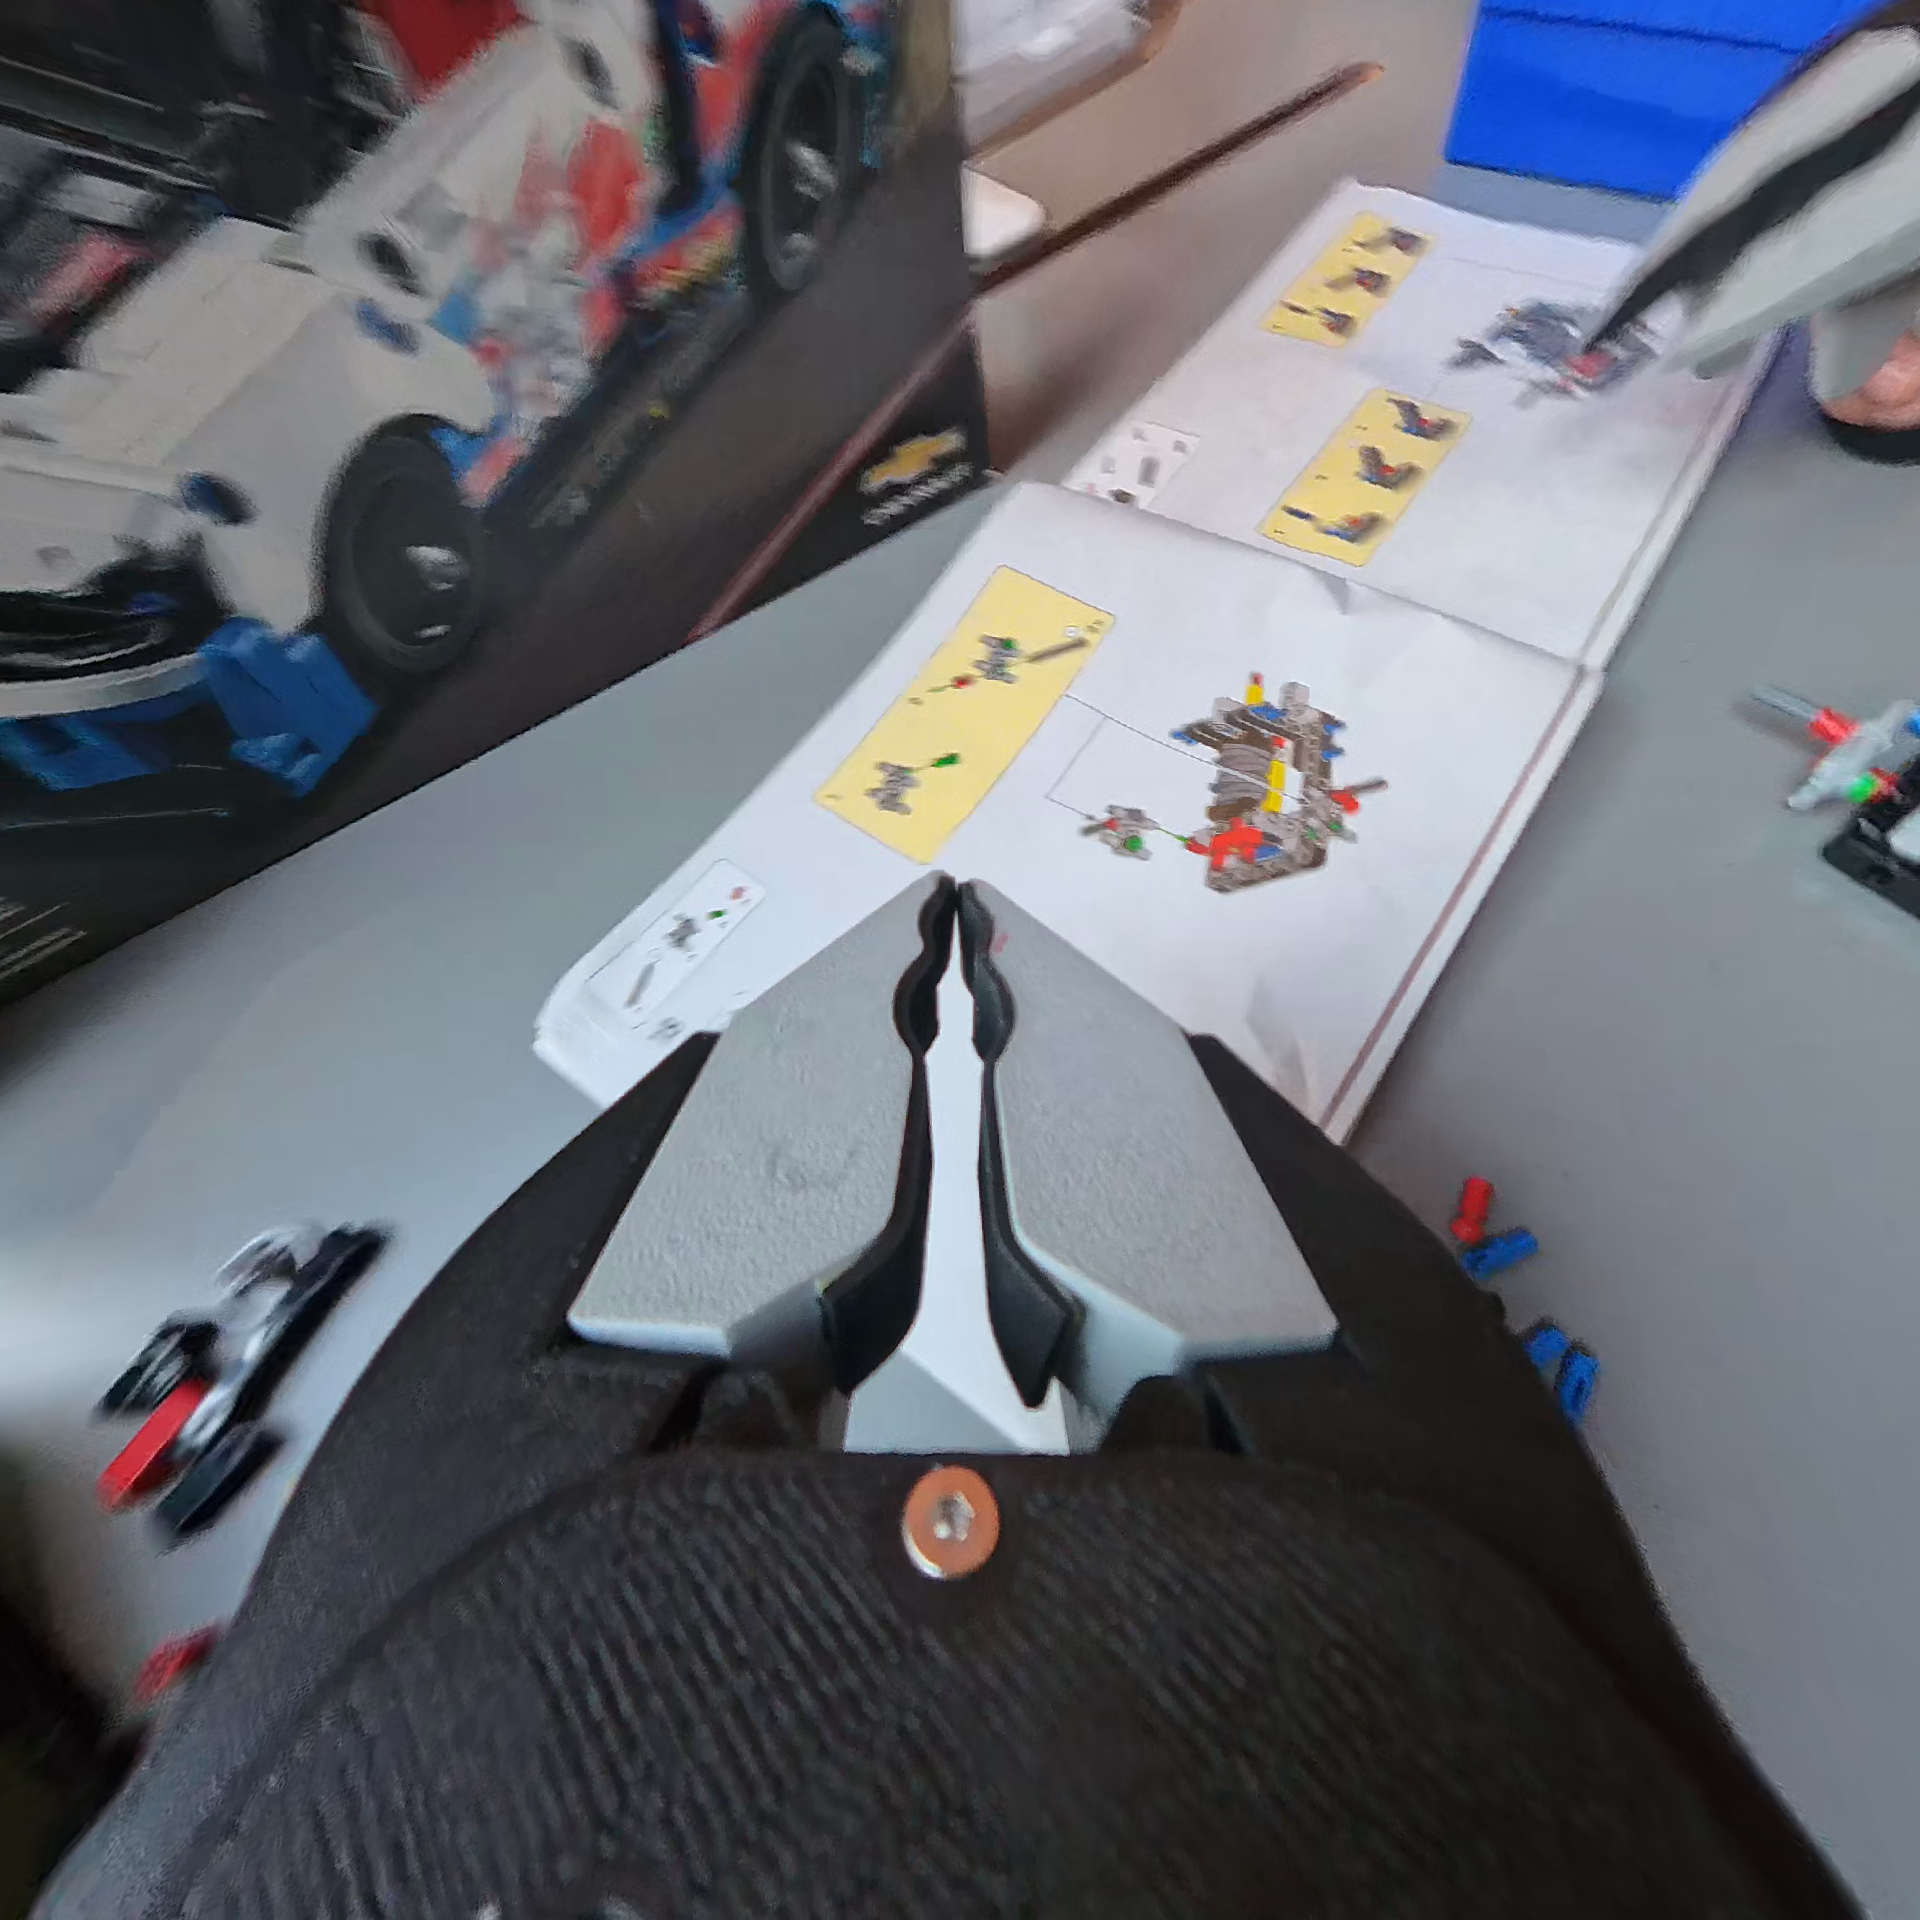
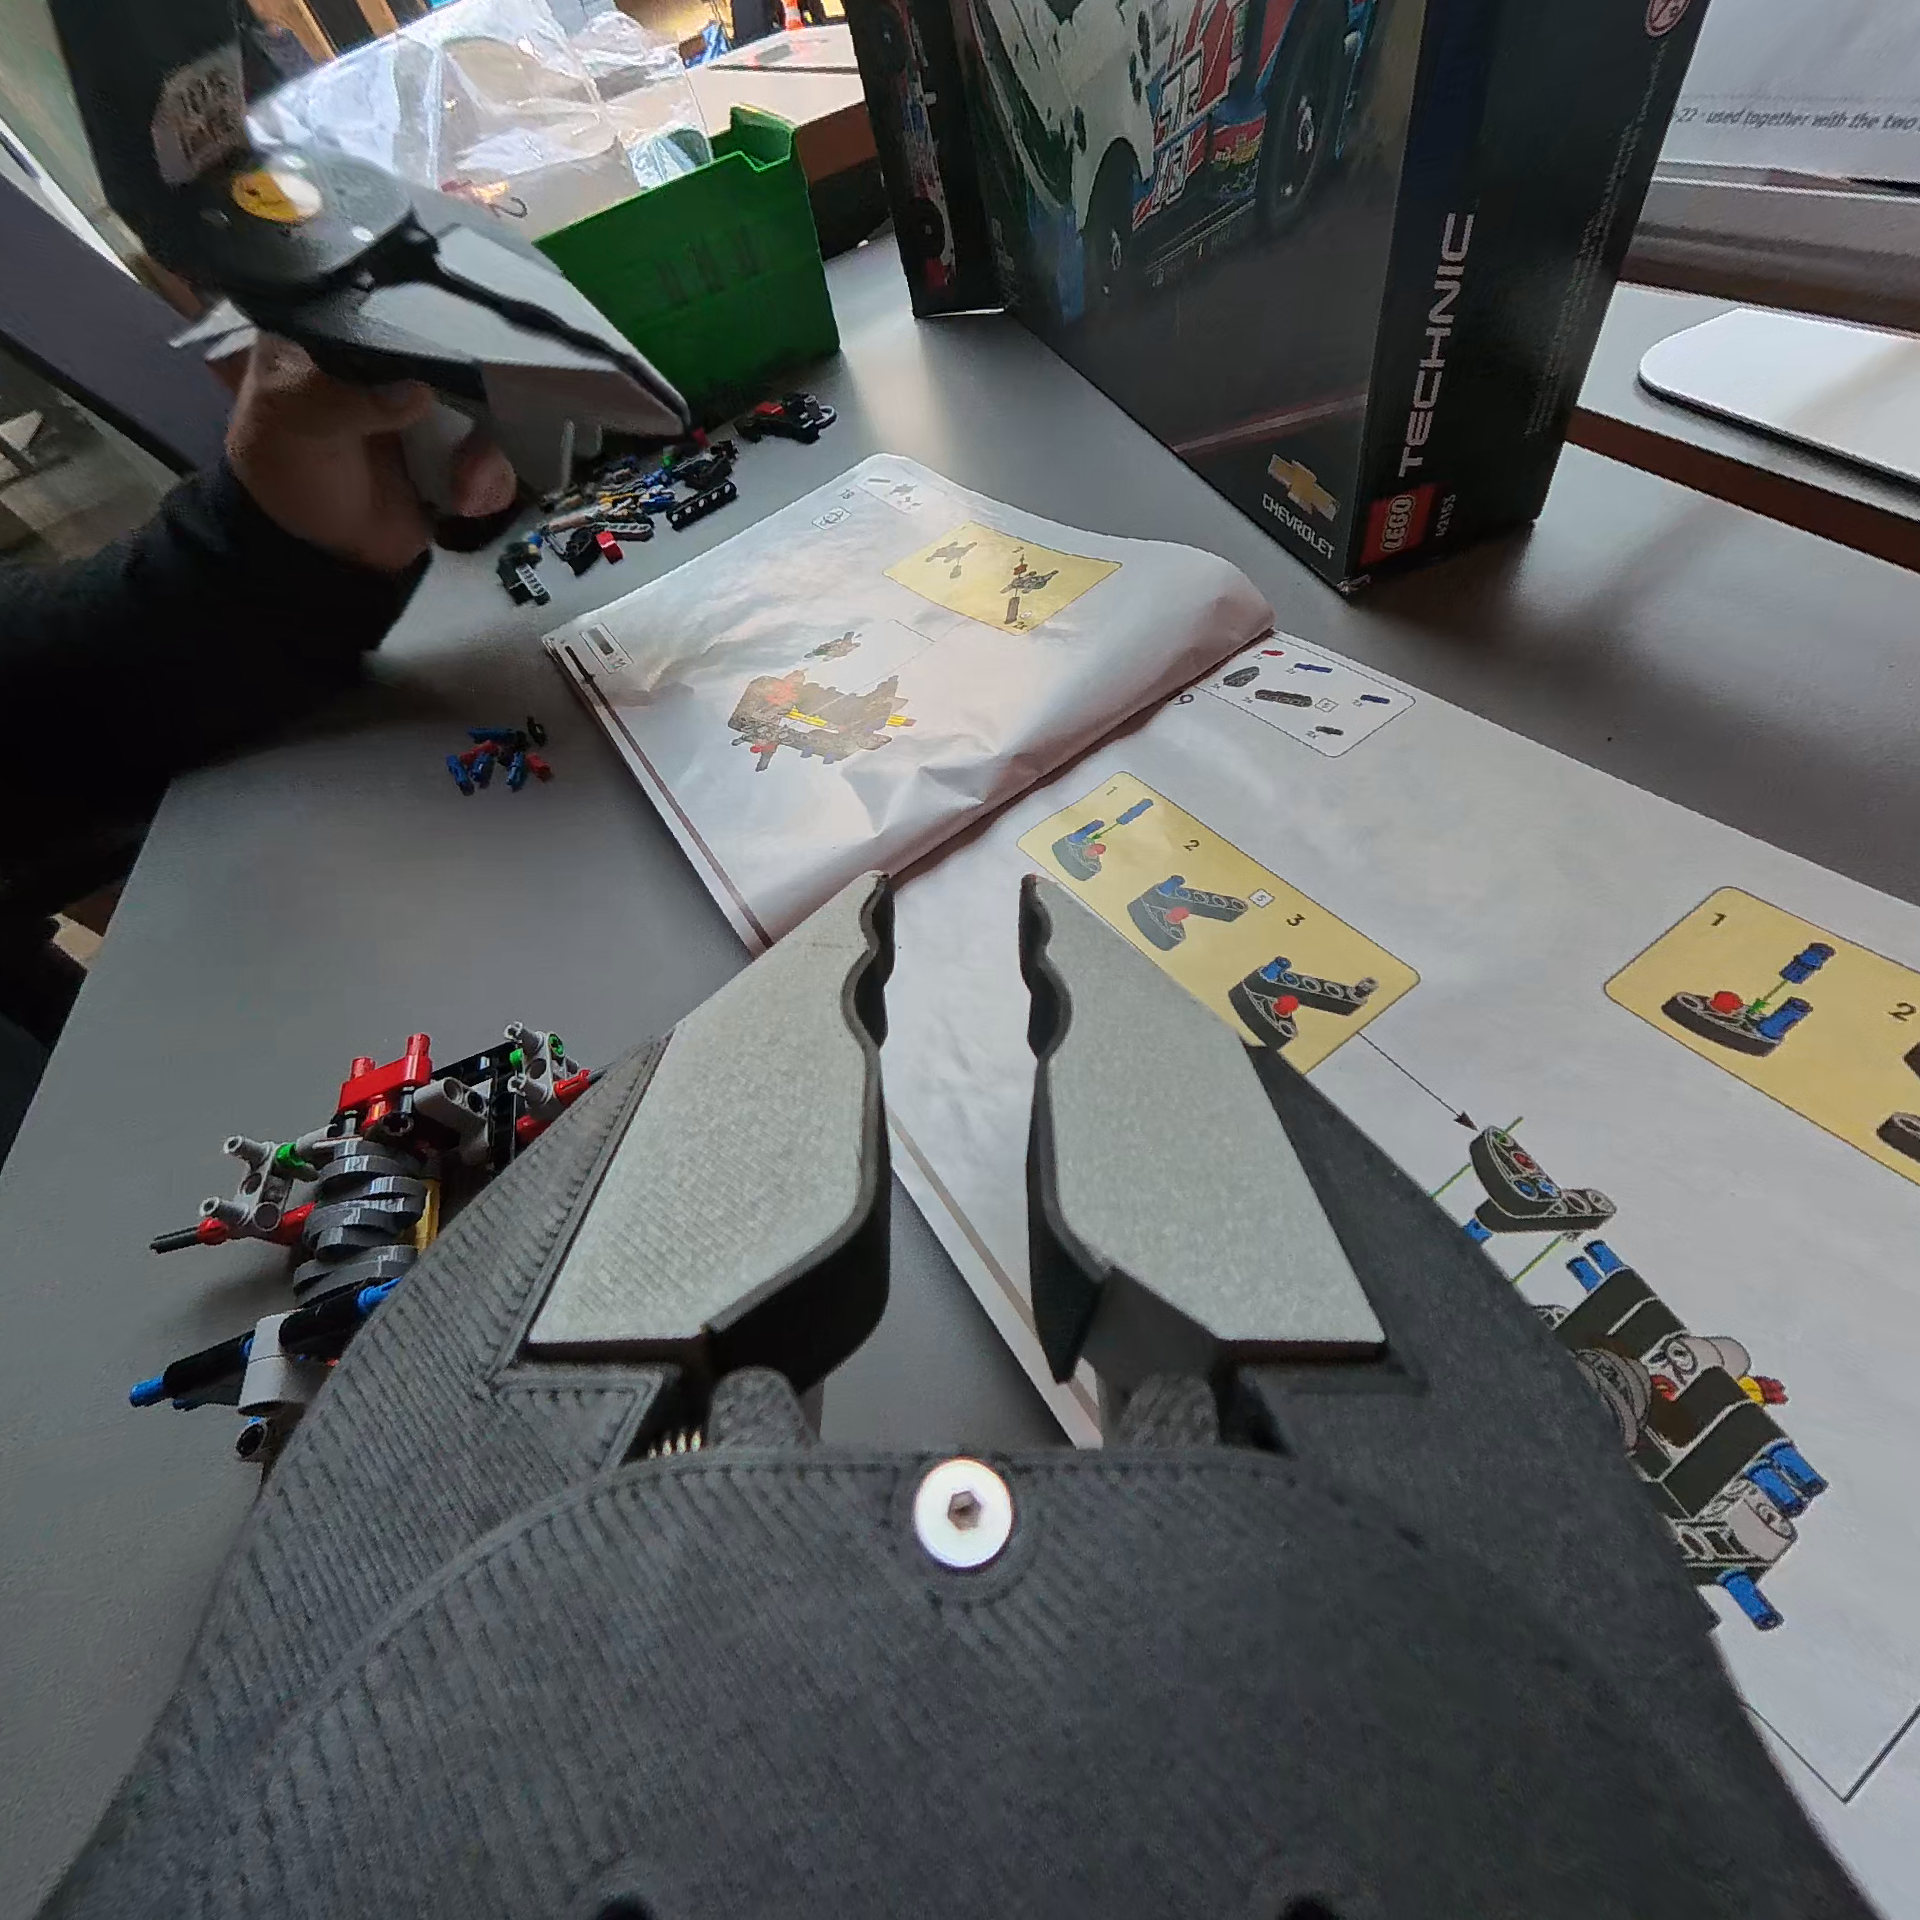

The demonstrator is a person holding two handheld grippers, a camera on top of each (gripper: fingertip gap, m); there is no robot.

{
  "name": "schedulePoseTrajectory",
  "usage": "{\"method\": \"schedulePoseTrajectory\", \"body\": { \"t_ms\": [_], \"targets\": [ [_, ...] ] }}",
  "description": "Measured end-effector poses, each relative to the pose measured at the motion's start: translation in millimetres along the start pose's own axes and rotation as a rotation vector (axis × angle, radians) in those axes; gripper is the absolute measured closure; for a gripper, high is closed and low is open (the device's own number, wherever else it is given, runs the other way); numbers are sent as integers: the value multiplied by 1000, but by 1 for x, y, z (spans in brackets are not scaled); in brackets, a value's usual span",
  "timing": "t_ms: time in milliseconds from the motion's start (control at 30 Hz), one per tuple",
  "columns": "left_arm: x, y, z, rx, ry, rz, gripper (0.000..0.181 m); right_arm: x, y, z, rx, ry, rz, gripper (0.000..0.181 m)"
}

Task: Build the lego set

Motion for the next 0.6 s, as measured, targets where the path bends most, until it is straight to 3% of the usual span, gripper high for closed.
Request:
{"method": "schedulePoseTrajectory", "body": {
  "t_ms": [100,167,267,367,500,600],
  "targets": [
    [25,-54,18,85,-19,-79,181,0,-1,0,1,2,-5,160],
    [35,-93,38,213,-34,-26,173,0,0,1,4,1,-4,160],
    [33,-129,53,260,-83,60,162,0,1,1,0,-1,7,160],
    [12,-142,62,293,-149,174,166,0,0,0,-7,5,-3,160],
    [-12,-135,60,181,-222,247,178,1,-3,-1,-13,17,-28,159],
    [-28,-127,61,107,-272,344,168,2,-4,-1,-15,18,-36,159]
  ]
}}
Point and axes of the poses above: each gripper's, where its closed fingertips meet, y out along the fingers, x out of its top, z = x × y across the jaws, the point moved 8 cm from there along -y, back along the fingers, and after that the axes turned 4 degrees about y, right-handed, at the moved point
